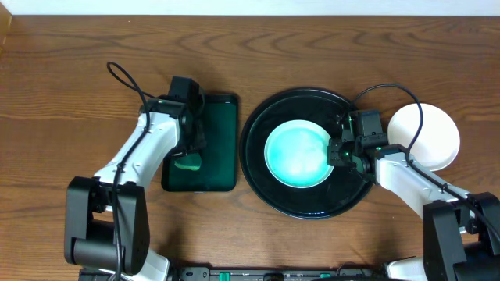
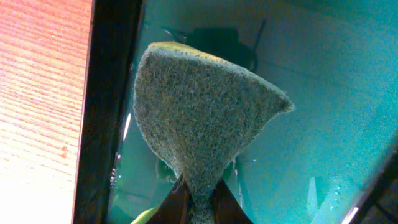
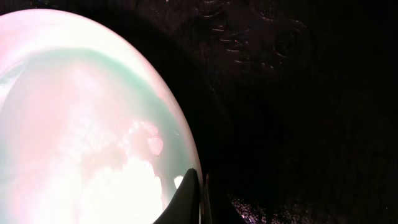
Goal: Clean dirty plates on tray and stack at the side
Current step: 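Carry the sponge left, drop it in the green tray, raise left gripper, then slide the white plate up the black tray with the right gripper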
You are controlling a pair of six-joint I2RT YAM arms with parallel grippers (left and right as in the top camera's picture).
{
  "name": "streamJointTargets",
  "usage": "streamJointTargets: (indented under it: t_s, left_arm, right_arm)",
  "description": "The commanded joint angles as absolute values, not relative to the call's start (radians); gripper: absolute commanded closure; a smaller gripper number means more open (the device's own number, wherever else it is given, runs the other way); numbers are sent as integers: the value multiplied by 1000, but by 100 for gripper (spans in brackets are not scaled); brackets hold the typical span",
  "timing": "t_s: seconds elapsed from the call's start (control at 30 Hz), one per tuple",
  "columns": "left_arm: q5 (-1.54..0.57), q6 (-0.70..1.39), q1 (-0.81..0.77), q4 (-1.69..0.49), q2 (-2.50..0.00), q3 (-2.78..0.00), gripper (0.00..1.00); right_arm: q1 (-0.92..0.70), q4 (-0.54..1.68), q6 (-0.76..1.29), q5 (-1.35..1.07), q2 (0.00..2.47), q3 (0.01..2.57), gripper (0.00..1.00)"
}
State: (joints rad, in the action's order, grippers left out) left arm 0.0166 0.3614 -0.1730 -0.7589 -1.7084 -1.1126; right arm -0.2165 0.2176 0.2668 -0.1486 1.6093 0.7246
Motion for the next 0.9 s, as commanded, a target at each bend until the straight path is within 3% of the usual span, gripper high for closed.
streamJointTargets:
  t_s: [0.0,0.03,0.13,0.17,0.3,0.43,0.53,0.67,0.87]
  left_arm:
    - [46,349,-168,-752,-1712,-1105,92]
    - [46,349,-167,-752,-1712,-1105,92]
    - [41,349,-162,-757,-1710,-1113,63]
    - [36,349,-157,-763,-1707,-1120,59]
    - [29,353,-123,-816,-1671,-1179,50]
    - [0,354,-72,-841,-1597,-1236,47]
    - [1,356,-16,-823,-1517,-1249,32]
    - [1,356,76,-818,-1429,-1249,23]
    - [1,356,176,-873,-1367,-1249,21]
  right_arm:
    - [-226,220,265,-192,1615,723,99]
    - [-226,220,265,-192,1615,723,99]
    - [-226,220,265,-192,1614,723,99]
    - [-226,220,265,-192,1615,723,99]
    - [-226,220,265,-192,1615,723,99]
    - [-226,220,265,-192,1615,723,99]
    - [-226,220,265,-192,1615,723,99]
    - [-226,220,265,-192,1615,723,99]
    - [-226,218,265,-192,1615,723,99]
